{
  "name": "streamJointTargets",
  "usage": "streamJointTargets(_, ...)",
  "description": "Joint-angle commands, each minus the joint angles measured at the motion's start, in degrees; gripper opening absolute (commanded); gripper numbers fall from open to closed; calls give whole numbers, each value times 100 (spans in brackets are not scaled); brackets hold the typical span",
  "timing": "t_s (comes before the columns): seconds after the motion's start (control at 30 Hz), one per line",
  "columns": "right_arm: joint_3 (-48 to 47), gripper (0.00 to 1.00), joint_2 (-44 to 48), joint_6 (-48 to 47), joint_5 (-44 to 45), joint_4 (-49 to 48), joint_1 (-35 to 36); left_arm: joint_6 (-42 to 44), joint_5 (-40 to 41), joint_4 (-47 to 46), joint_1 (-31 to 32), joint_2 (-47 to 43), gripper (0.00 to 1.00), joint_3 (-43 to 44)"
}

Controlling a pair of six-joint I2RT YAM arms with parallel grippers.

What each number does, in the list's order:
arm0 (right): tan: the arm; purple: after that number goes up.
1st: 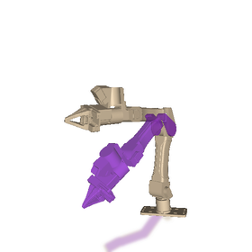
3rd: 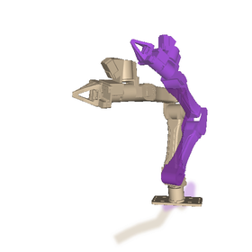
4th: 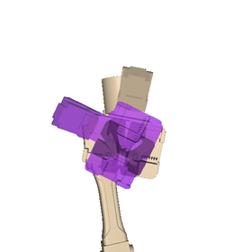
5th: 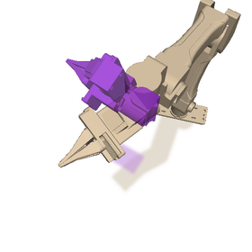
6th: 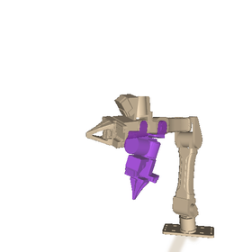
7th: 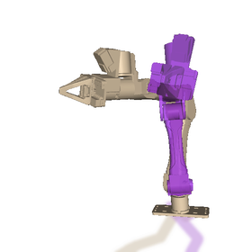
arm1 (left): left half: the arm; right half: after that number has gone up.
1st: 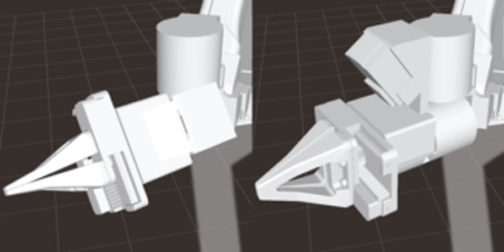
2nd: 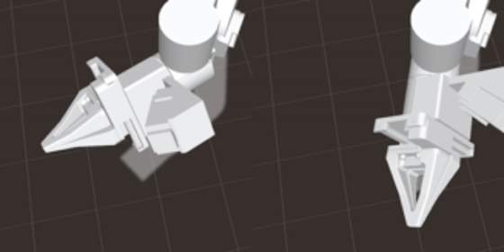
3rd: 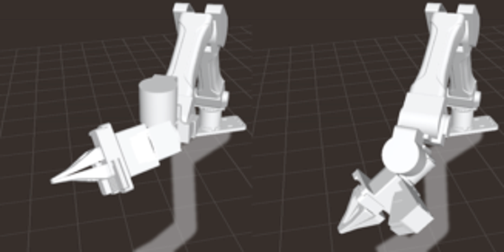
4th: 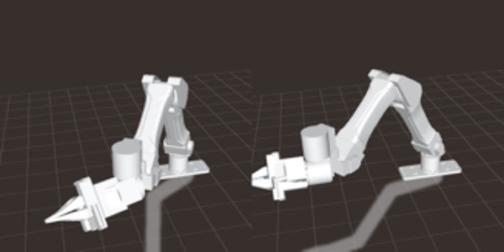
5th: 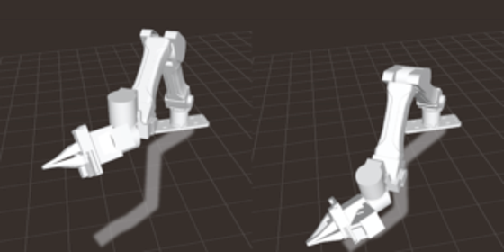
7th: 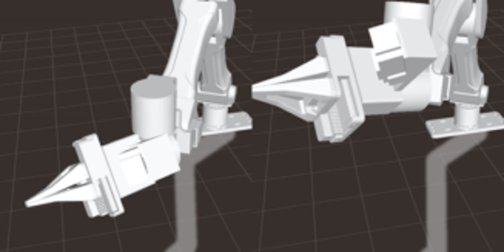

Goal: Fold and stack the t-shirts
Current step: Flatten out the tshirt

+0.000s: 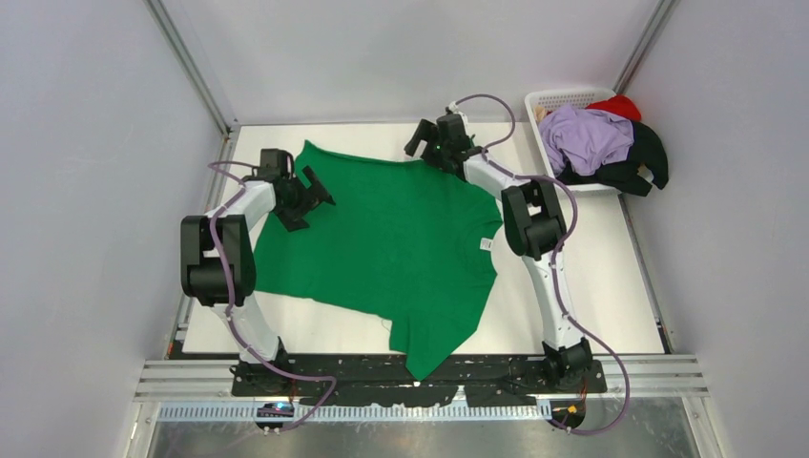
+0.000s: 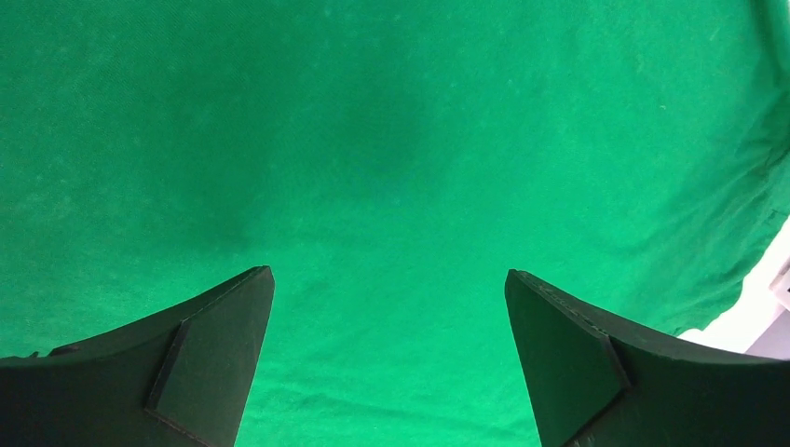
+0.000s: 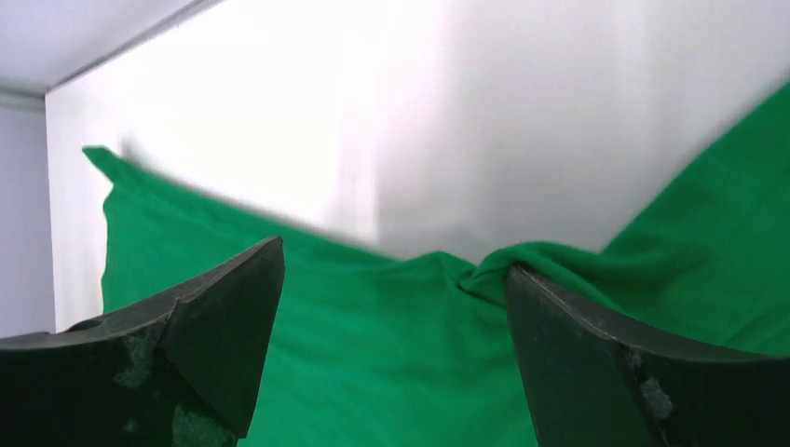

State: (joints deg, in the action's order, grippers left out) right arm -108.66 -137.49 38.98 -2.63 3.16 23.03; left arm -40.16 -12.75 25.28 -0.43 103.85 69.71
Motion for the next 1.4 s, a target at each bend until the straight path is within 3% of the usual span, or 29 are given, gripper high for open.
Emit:
streamJointTargets(0.0, -1198, 95, -489, 153, 537, 125, 22, 170, 132, 120, -6, -119, 100, 29)
streamJointTargets(0.2, -2985, 95, -1436, 211, 780, 314, -92, 210, 217, 210, -14, -144, 100, 77)
streamJointTargets(0.3, -3038, 95, -1302, 55, 676, 203, -163, 230, 238, 249, -12, -209, 100, 115)
streamJointTargets(0.43, -2280, 95, -444, -658, 603, 45, -184, 228, 197, 208, -11, -329, 99, 87)
streamJointTargets(0.5, -1355, 95, 101, -920, 512, -1, -186, 207, 178, 162, -14, -389, 100, 40)
streamJointTargets(0.7, 1001, 95, 1521, -1142, 82, -364, -152, 235, 172, 172, -16, -520, 100, -58)
streamJointTargets(0.83, 1922, 95, 2027, -1170, 43, -563, -149, 268, 149, 171, -10, -569, 100, -137)
streamJointTargets(1.07, 1834, 96, 1650, -883, -46, -384, -158, 259, 165, 230, -11, -523, 100, -177)
streamJointTargets(1.37, 919, 96, 763, -494, 51, -122, -194, 389, 508, 585, -10, -478, 100, -1)
